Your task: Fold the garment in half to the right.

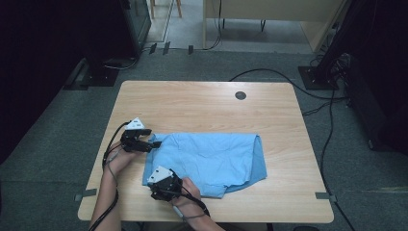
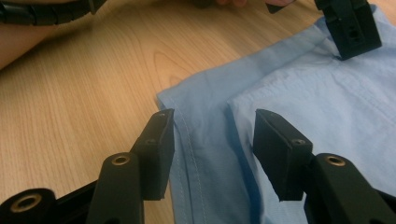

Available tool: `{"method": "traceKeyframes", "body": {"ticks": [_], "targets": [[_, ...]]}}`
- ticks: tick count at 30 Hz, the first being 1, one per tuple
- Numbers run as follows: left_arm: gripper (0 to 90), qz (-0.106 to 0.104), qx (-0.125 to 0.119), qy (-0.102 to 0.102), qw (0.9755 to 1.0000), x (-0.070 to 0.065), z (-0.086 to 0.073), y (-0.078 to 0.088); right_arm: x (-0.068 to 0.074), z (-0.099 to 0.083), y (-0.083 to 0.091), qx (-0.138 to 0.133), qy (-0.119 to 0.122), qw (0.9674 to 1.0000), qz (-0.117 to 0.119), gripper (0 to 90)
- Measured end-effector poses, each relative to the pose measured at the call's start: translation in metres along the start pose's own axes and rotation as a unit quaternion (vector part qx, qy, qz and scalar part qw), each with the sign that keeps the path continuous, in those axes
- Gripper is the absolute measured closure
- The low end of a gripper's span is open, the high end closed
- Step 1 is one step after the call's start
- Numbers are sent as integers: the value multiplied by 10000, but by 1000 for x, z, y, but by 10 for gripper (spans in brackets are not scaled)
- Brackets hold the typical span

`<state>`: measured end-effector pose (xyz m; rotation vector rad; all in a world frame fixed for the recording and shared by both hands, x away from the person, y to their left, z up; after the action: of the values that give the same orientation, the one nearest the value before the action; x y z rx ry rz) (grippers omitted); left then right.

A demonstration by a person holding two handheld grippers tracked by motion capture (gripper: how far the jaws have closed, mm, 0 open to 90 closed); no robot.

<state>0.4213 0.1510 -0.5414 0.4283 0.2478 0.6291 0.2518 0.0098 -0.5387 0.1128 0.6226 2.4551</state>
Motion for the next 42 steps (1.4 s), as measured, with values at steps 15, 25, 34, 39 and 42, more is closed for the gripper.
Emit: {"method": "traceKeyframes", "body": {"ticks": [15, 25, 34, 39, 42], "targets": [[245, -207, -56, 90, 9997, 0, 1, 0, 9, 6, -16, 75, 235, 9996, 127, 499], [634, -335, -82, 69, 9994, -5, 0, 0, -3, 2, -21, 53, 135, 9997, 205, 614], [835, -196, -15, -18, 9998, -15, 5, 2, -14, 3, -19, 198, 8, 9995, 247, 897], [848, -245, -146, 148, 9995, -18, 11, 7, -15, 3, -12, 130, 123, 9997, 190, 899], [848, -245, -146, 148, 9995, -18, 11, 7, -15, 8, -3, 46, 140, 9997, 212, 899]]}}
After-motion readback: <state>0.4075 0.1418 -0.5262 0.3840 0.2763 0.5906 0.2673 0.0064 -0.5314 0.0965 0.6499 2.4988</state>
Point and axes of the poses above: each handheld gripper's, and its own axes: y roughly backward along the jaws, z roughly out of its top, x roughly to its left, the point moved 3 cm from there along -y, roughly forward along the jaws, and after that the axes turned 12 degrees about -x, right-handed, at the moved point
